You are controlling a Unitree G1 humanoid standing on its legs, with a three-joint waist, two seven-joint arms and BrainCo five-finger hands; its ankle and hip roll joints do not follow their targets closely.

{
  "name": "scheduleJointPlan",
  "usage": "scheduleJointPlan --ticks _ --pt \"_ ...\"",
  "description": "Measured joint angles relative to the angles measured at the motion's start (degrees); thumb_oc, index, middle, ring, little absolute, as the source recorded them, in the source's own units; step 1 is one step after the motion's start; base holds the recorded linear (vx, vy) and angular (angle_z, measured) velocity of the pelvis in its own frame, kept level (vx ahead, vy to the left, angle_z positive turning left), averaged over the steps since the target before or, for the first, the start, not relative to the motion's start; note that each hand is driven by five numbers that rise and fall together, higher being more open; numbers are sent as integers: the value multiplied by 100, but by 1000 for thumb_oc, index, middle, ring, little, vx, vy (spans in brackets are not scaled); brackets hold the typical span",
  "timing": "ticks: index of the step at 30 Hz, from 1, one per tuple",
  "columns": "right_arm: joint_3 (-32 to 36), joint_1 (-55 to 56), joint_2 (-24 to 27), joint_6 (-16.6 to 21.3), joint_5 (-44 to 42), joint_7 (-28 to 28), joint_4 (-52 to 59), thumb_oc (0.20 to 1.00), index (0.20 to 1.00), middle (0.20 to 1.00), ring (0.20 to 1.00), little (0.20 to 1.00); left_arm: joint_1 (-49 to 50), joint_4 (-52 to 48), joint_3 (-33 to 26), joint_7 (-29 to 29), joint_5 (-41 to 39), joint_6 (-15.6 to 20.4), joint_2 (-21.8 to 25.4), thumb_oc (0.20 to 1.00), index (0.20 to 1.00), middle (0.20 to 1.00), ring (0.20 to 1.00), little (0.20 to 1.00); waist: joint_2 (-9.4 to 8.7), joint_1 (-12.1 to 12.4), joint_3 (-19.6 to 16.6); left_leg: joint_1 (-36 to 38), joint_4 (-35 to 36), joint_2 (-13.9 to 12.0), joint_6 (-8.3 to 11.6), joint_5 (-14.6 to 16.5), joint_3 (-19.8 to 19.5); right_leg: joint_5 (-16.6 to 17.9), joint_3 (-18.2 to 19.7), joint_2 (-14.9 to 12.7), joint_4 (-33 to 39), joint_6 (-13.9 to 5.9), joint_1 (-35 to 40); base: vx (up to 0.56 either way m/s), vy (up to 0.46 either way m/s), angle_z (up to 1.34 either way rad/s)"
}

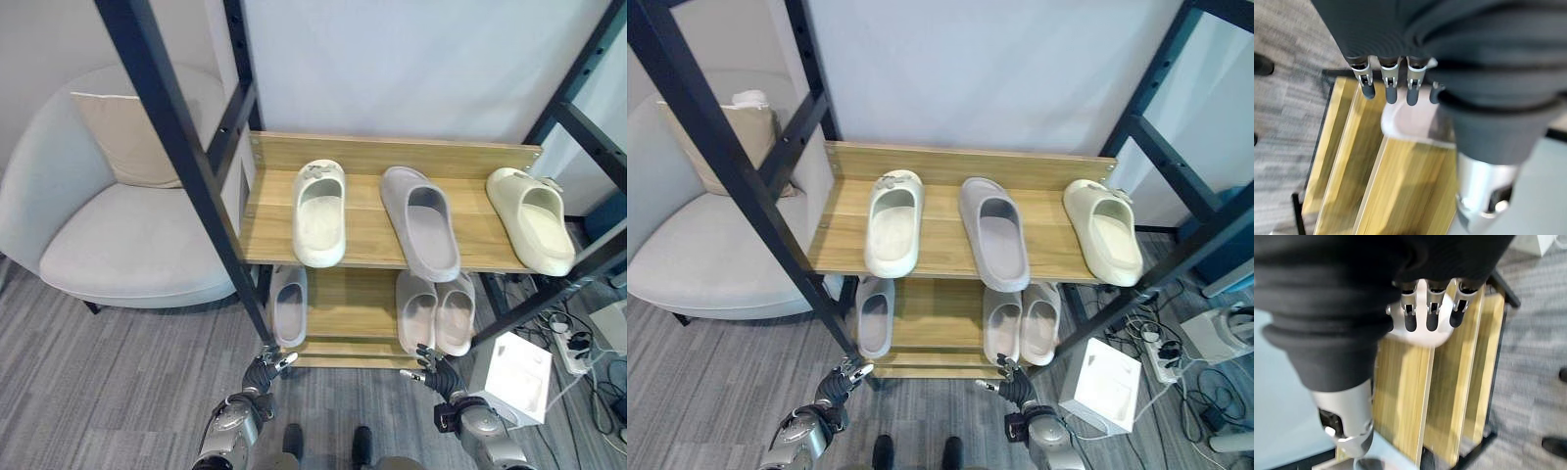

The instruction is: Arrange the slippers neatly on the shoe rack.

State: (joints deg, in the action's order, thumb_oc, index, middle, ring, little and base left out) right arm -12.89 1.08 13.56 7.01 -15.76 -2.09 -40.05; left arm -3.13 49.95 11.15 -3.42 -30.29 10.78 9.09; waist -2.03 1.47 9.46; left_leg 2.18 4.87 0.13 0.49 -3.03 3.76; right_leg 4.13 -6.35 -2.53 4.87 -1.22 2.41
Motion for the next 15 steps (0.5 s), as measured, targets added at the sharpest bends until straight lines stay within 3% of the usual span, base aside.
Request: scheduleJointPlan --ticks 5,6,7,9,10,11,12,15 --pt "-18 -113 -103 -1 9 8 -5 1000 1000 1000 1000 1000 13 2 5 41 -1 0 100 1000 1000 1000 1000 1000 96 51 7 -1 -27 68 -204 -83 334 133 229 -123 -244 -151 -234 -105 19 -29" --pt "-29 -199 -106 1 10 15 -3 1000 1000 1000 1000 1000 -9 19 10 40 -1 -1 119 1000 1000 1000 1000 1000 155 51 40 -6 -28 13 -253 -103 420 13 296 -120 -480 -297 -349 -66 -177 -47" --pt "-29 -265 -103 -10 12 37 1 1000 1000 1000 1000 1000 -154 256 -4 29 -2 -3 32 1000 1000 1000 1000 1000 300 45 64 3 -29 -34 -307 -66 482 -156 191 -785 -858 -769 -472 -72 -231 -34" --pt "-62 -247 -140 -4 59 20 10 1000 1000 1000 1000 1000 -165 246 -13 1 -3 8 43 1000 1000 1000 1000 1000 234 50 21 -15 -28 -30 -251 -29 473 -82 153 -1324 -749 -926 -421 5 -184 -17" --pt "-101 -245 -165 -4 104 18 13 1000 1000 1000 1000 1000 -117 246 -15 -1 -4 9 64 1000 1000 1000 1000 1000 174 76 7 -18 -28 -59 -180 -50 470 -33 148 -1413 -492 -1006 -319 44 -177 -12" --pt "-224 -253 -196 -3 117 18 6 1000 1000 1000 1000 1000 -39 254 -48 -3 -3 5 169 1000 1000 1000 1000 1000 48 104 -16 -16 -27 -90 -53 -59 468 44 102 -1369 -87 -1128 -132 52 -206 -5" --pt "-237 -228 -259 -7 121 15 -2 1000 1000 1000 1000 1000 45 256 -121 -9 -3 4 251 1000 1000 1000 1000 1000 -180 105 -83 -13 -25 -59 88 -82 465 119 -30 -1277 25 -1121 23 34 -176 22" --pt "-191 -83 207 7 121 28 -13 1000 1000 1000 1000 1000 329 209 -189 -49 -4 -22 -115 1000 1000 1000 1000 1000 236 58 -297 -32 -26 -744 369 -176 249 31 -204 -523 31 -685 138 23 -179 22"
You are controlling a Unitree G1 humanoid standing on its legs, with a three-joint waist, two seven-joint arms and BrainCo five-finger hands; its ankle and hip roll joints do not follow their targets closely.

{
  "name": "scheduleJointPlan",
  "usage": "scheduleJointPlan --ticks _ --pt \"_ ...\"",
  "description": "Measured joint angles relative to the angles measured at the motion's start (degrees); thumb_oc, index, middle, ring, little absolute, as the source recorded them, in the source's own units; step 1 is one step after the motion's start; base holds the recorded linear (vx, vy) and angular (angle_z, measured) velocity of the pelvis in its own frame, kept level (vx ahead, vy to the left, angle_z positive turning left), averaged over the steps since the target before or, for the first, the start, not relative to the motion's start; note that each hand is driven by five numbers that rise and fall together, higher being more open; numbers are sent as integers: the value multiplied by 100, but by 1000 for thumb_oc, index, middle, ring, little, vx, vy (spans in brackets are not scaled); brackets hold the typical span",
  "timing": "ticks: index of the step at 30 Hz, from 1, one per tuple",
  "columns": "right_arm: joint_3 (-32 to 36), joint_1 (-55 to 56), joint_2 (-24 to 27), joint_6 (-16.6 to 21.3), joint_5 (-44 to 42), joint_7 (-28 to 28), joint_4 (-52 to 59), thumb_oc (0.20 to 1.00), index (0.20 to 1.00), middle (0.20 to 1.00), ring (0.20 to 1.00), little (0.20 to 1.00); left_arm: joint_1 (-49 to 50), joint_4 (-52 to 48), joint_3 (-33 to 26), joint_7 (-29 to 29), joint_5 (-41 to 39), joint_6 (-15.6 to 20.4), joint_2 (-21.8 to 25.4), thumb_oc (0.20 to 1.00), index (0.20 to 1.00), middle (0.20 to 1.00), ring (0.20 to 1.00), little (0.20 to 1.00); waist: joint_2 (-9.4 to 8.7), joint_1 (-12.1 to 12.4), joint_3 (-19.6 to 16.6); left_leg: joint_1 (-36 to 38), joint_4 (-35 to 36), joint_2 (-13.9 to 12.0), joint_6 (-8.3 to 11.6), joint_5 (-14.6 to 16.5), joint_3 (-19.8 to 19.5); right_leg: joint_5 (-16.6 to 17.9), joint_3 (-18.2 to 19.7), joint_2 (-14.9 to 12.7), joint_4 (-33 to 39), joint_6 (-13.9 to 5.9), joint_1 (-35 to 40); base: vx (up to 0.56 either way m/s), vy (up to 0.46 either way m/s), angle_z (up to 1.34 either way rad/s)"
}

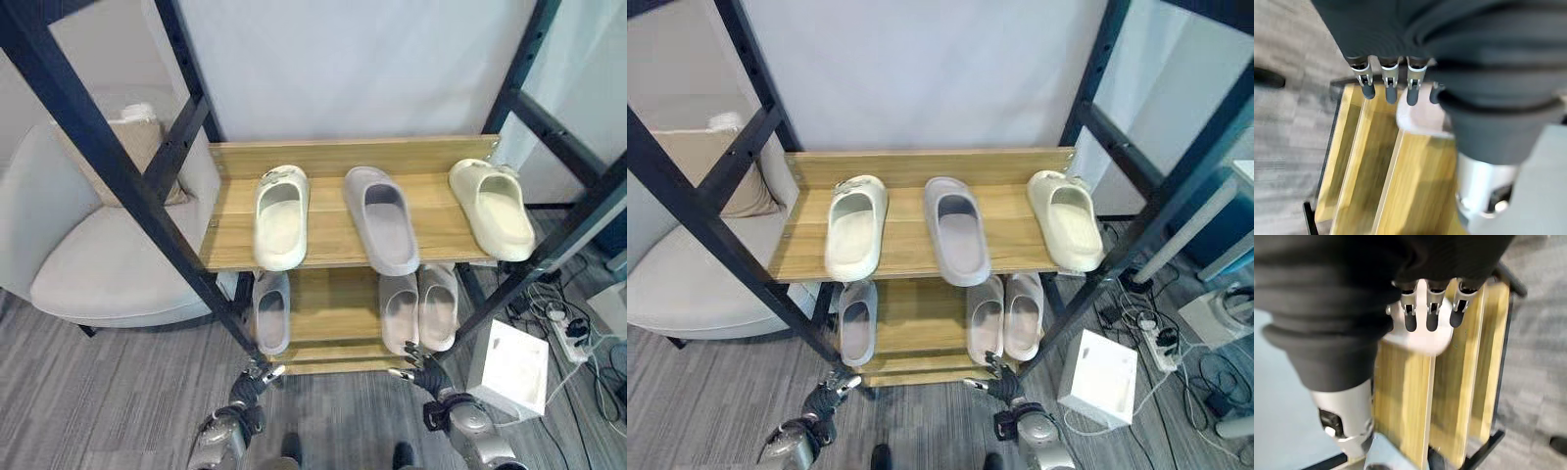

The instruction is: Arrange the slippers neatly on the shoe rack.

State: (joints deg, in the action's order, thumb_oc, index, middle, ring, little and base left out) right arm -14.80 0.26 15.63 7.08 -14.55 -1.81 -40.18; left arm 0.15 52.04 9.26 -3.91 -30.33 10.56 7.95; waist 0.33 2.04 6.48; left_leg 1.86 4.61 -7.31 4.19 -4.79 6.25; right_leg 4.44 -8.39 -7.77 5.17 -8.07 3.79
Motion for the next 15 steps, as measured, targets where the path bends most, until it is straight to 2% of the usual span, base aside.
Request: scheduleJointPlan --ticks 3,5,8,11,12,13,15 --pt "-1 14 248 -7 103 11 1 1000 1000 1000 1000 1000 -1 6 227 -56 5 -13 -269 1000 1000 1000 1000 1000 127 -25 -78 -74 0 -221 32 -30 -214 -20 -128 256 -1 216 -6 30 -45 15" --pt "-4 40 360 -9 121 14 13 1000 1000 1000 1000 1000 -22 7 224 -58 7 -17 -328 1000 1000 1000 1000 1000 184 -32 -118 -83 1 -237 37 -19 -242 -30 -154 272 0 234 11 34 -7 4" --pt "-158 61 372 -78 380 27 474 1000 1000 1000 1000 1000 -37 -6 180 -44 7 -19 -225 1000 1000 1000 1000 1000 168 -28 -114 -98 37 -161 67 -5 -244 -30 -163 218 -1 234 5 9 6 3" --pt "-453 212 600 -162 871 -128 2410 1000 1000 1000 1000 1000 -28 -32 133 -60 10 -50 17 1000 1000 1000 1000 1000 77 -41 -120 -102 38 -65 75 -20 -245 -12 -143 116 -1 200 2 4 0 3" --pt "-456 551 851 -373 890 -344 3611 1000 1000 1000 1000 1000 -32 -79 20 -88 31 -93 48 1000 1000 1000 1000 1000 67 -13 -114 -114 39 -28 82 -22 -254 -14 -174 83 -1 163 11 8 0 14" --pt "-476 845 1163 -348 883 -549 4715 1000 1000 1000 1000 1000 -1 -106 -104 -97 48 -96 73 1000 1000 1000 1000 1000 51 -19 -111 -106 35 -6 60 -37 -268 -25 -221 49 -1 140 3 8 2 13" --pt "-312 984 1380 -297 798 -934 5818 1000 1000 1000 1000 1000 11 12 -292 -95 59 -122 206 1000 1000 1000 1000 1000 -58 -80 -150 -44 36 30 58 -34 -257 -8 -218 17 -1 46 72 2 9 5"
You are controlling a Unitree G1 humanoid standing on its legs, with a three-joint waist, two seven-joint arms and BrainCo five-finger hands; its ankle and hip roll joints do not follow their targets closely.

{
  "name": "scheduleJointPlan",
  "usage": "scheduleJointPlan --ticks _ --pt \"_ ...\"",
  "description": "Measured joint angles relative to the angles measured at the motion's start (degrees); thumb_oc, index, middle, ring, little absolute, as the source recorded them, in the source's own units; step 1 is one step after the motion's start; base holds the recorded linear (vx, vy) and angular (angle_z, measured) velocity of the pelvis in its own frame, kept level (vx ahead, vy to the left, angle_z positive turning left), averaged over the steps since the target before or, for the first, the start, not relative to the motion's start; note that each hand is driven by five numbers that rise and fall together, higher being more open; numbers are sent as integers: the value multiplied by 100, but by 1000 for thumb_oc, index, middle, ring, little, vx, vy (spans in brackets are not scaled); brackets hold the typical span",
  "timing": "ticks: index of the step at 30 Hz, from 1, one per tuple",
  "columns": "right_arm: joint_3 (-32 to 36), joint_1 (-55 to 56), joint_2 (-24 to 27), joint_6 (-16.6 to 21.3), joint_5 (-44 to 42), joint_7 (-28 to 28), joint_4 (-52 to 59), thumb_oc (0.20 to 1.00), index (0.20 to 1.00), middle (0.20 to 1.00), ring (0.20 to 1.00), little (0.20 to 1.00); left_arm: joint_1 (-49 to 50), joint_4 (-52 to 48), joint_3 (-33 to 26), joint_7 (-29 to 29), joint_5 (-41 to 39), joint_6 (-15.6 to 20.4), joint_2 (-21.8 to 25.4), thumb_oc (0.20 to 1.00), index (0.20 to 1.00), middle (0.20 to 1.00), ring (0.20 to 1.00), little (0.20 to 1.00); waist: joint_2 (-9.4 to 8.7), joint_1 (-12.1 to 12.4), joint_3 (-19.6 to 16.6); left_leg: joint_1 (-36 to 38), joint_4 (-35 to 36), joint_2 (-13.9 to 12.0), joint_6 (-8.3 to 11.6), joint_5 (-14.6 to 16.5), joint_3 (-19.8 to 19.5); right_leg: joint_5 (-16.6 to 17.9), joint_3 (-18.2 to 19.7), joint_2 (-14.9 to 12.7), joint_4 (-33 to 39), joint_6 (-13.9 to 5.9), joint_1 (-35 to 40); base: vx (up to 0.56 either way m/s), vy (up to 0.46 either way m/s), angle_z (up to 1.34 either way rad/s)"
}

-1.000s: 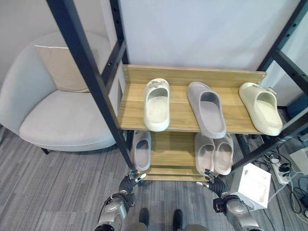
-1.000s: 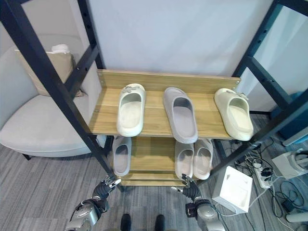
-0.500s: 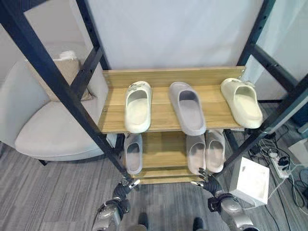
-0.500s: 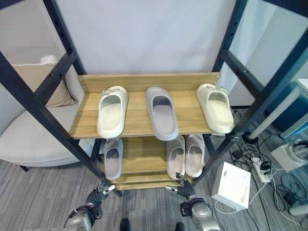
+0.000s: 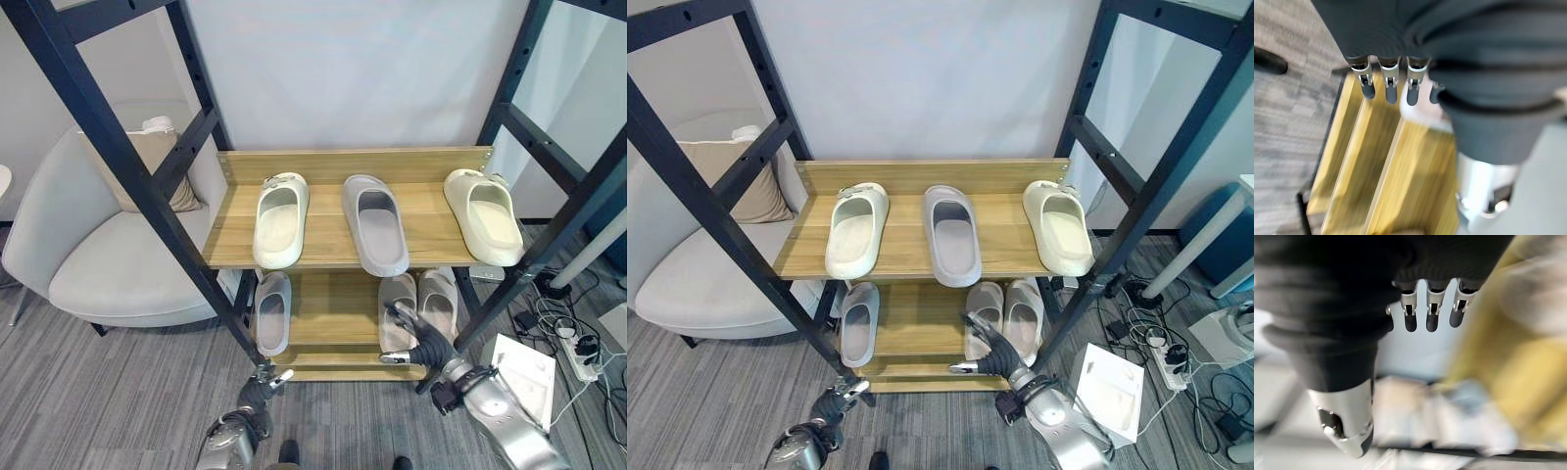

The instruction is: Arrange the slippers neatly on the shoe rack.

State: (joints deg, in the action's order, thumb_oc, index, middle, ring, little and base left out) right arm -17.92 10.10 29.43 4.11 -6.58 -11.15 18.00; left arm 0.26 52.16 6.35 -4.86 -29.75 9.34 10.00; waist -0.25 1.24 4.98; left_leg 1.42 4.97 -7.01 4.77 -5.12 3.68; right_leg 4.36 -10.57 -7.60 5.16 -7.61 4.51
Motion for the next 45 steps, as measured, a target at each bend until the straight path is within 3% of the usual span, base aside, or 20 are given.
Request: scheduleJointPlan --ticks 3,7,8,9,11,12,13,17,20,26,36,40,45 --pt "489 194 226 -217 -578 -304 697 1000 1000 1000 1000 1000 24 29 -25 -3 190 -28 135 1000 1000 1000 1000 1000 -191 -67 -93 5 1 52 2 0 11 -10 -2 -55 -1 -26 32 -2 3 1" --pt "853 16 1274 -471 -1367 -390 1056 1000 1000 1000 1000 1000 15 147 -20 -17 386 -139 132 1000 1000 1000 1000 1000 -255 -134 -121 51 2 110 -40 25 43 16 93 -131 -1 -71 29 -13 11 -9" --pt "858 -343 1637 -479 -1609 -318 1075 1000 1000 1000 1000 1000 16 170 -19 -16 389 -179 132 1000 1000 1000 1000 1000 -246 -151 -123 64 3 113 -64 42 82 15 111 -139 -1 -65 28 -17 15 -11" --pt "903 -700 1696 -475 -1747 -194 1113 1000 1000 1000 1000 1000 20 175 -5 -14 388 -185 128 1000 1000 1000 1000 1000 -240 -158 -122 60 4 110 -40 57 98 11 109 -140 -1 -56 27 -9 24 -6" --pt "535 -1930 1439 -492 -1707 247 1009 1000 1000 1000 1000 1000 60 196 58 37 382 -246 91 1000 1000 1000 1000 1000 -210 -158 -123 59 4 117 -32 62 159 11 129 -149 -1 -26 15 5 28 -8" --pt "525 -2642 1050 -393 -1638 518 824 1000 1000 1000 1000 1000 14 175 99 43 382 -275 22 1000 1000 1000 1000 1000 -217 -139 -142 66 3 104 -25 61 147 24 135 -147 0 -34 -24 16 28 -4" --pt "494 -3293 649 -386 -922 879 574 1000 1000 1000 1000 1000 101 -49 158 115 364 -310 14 1000 1000 1000 1000 1000 -208 70 -162 62 1 129 -26 59 152 20 111 -184 -1 -25 8 30 58 8" --pt "558 -4485 -926 -295 953 1844 -811 1000 1000 1000 1000 1000 285 -430 302 185 361 -323 13 1000 1000 1000 1000 1000 -220 226 -186 46 1 177 -41 52 84 30 102 -191 -2 -53 25 26 42 8" --pt "544 -4224 -922 -336 2043 2380 -1529 1000 1000 1000 1000 1000 345 -456 314 221 361 -288 96 1000 1000 1000 1000 1000 -297 454 -162 -32 -2 227 -89 21 -62 23 -53 -224 -3 -60 53 28 29 26" --pt "717 -3906 -722 -520 3150 3074 -2085 1000 1000 1000 1000 1000 364 -408 247 229 366 -231 134 1000 1000 1000 1000 1000 -218 479 -40 -35 -33 242 -58 -14 -180 17 -201 -230 -1 -71 137 12 39 12" --pt "735 -3728 -672 -849 3232 3166 -3464 1000 1000 1000 1000 1000 343 -370 271 269 394 -214 144 1000 1000 1000 1000 1000 -209 561 59 -81 -1 241 -99 13 -217 -8 -217 -229 0 -85 104 15 9 0" --pt "241 -5236 -644 -851 2901 3198 -5328 1000 1000 1000 1000 1000 149 -172 643 324 618 -169 186 1000 1000 1000 1000 1000 -195 630 62 -168 -36 224 -67 -18 -286 22 -218 -202 0 -74 15 0 0 0" --pt "-169 -5729 -661 -859 2777 3207 -5671 1000 1000 1000 1000 1000 134 -134 727 475 632 -169 184 1000 1000 1000 1000 1000 -182 765 69 -171 -36 224 -31 -42 -301 26 -225 -200 0 -57 16 0 0 0"
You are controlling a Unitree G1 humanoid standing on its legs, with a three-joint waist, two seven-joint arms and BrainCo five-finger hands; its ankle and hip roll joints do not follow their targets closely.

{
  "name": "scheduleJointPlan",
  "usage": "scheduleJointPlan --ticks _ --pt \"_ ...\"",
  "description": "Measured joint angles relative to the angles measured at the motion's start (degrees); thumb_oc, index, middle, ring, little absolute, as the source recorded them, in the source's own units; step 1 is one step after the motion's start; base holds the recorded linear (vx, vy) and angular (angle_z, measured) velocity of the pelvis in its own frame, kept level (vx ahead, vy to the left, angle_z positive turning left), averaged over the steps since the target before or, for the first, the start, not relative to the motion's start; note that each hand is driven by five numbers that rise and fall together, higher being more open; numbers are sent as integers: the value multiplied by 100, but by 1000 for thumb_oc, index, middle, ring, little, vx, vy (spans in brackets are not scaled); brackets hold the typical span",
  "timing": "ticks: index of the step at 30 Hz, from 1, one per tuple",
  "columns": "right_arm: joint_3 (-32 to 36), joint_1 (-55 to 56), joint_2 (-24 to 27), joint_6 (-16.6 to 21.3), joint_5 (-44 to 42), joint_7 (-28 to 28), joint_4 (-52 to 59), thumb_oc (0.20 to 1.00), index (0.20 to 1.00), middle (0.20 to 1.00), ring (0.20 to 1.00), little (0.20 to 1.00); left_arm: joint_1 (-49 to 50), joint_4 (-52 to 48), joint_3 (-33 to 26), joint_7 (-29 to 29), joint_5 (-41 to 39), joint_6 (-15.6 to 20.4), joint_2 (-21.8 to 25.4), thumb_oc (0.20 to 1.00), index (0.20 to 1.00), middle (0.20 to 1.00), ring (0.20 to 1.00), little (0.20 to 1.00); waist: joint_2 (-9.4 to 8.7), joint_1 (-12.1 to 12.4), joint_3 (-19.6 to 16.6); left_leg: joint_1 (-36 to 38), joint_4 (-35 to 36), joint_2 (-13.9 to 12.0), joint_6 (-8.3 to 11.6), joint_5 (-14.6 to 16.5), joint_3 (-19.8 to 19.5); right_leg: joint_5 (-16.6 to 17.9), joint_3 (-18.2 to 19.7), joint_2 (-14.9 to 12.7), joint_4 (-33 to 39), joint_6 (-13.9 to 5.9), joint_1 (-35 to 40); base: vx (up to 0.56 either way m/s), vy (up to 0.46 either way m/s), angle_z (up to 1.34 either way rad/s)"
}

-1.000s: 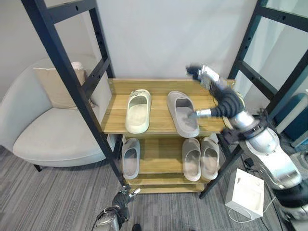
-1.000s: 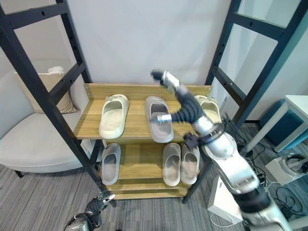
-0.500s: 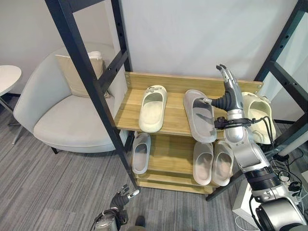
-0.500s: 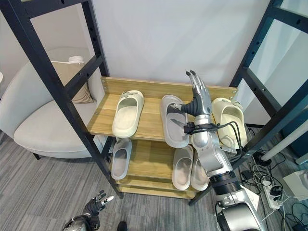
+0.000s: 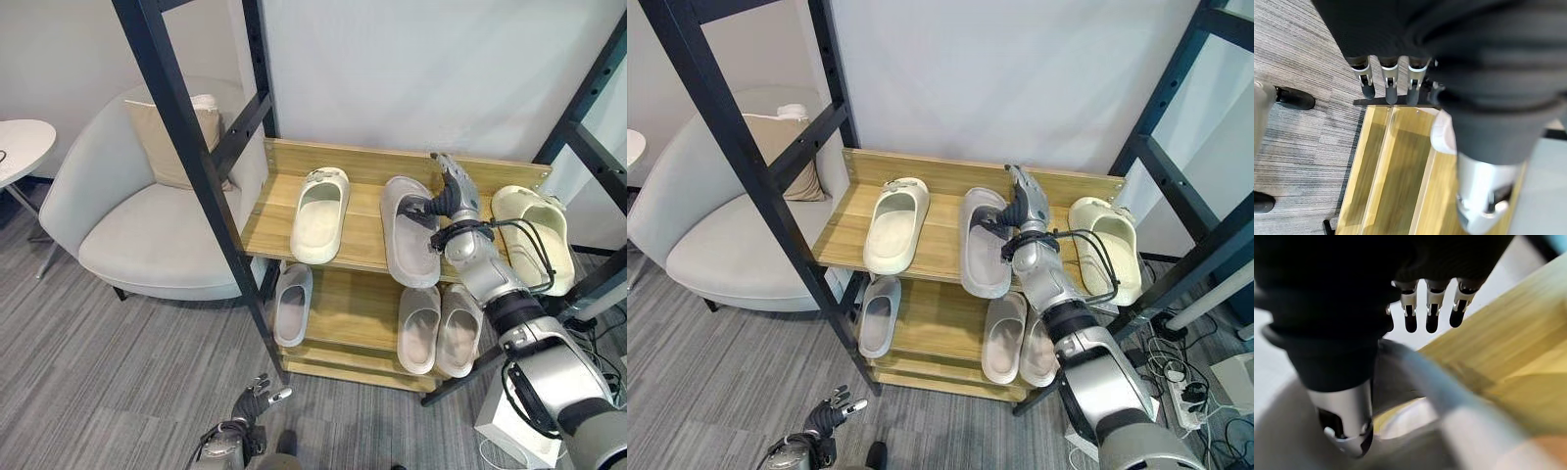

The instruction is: Arrange the slippers neatly on the shoe rack.

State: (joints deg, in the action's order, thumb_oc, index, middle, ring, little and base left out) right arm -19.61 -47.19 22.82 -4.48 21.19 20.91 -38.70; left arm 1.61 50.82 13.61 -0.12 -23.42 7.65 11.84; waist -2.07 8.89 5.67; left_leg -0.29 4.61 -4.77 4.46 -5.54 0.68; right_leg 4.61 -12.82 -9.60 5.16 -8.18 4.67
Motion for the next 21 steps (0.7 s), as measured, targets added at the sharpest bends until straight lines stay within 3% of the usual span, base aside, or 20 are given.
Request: scheduleJointPlan --ticks 2,3,4,14,16,21 --pt "-20 -115 -65 -13 -47 -6 -162 953 953 953 953 953 -10 51 15 62 56 -1 6 1000 1000 1000 1000 1000 1 -3 1 1 0 -1 1 -1 -1 0 0 2 0 1 1 0 0 0" --pt "-21 -140 -78 -82 -98 -7 -164 614 614 614 614 614 -10 59 28 97 169 -4 6 1000 1000 1000 1000 1000 1 -15 1 2 0 -1 1 -1 0 0 1 2 0 1 0 0 0 0" --pt "-20 -144 -89 -100 -103 -6 -168 203 203 203 203 203 -11 61 33 122 213 -5 4 1000 1000 1000 1000 1000 2 -26 1 4 0 -2 3 -2 2 1 2 2 0 3 1 0 0 0" --pt "64 -146 -188 -388 -506 -90 -163 200 200 200 200 200 -7 151 -15 261 263 -86 5 1000 1000 1000 1000 1000 24 -77 -25 46 0 -7 -19 -37 14 37 21 4 -1 50 31 -3 -2 0" --pt "330 215 -191 -519 -718 -108 644 200 200 200 200 200 0 139 -49 263 275 -112 5 1000 1000 1000 1000 1000 48 -120 -39 52 0 -9 -20 -39 16 46 26 4 -1 39 36 0 0 0" --pt "1176 1890 -221 -506 -770 147 3895 200 200 200 200 200 165 83 -314 344 489 -238 -48 1000 1000 1000 1000 1000 229 -221 -53 131 6 -2 -15 -67 16 54 14 0 0 23 123 -3 -19 -1"
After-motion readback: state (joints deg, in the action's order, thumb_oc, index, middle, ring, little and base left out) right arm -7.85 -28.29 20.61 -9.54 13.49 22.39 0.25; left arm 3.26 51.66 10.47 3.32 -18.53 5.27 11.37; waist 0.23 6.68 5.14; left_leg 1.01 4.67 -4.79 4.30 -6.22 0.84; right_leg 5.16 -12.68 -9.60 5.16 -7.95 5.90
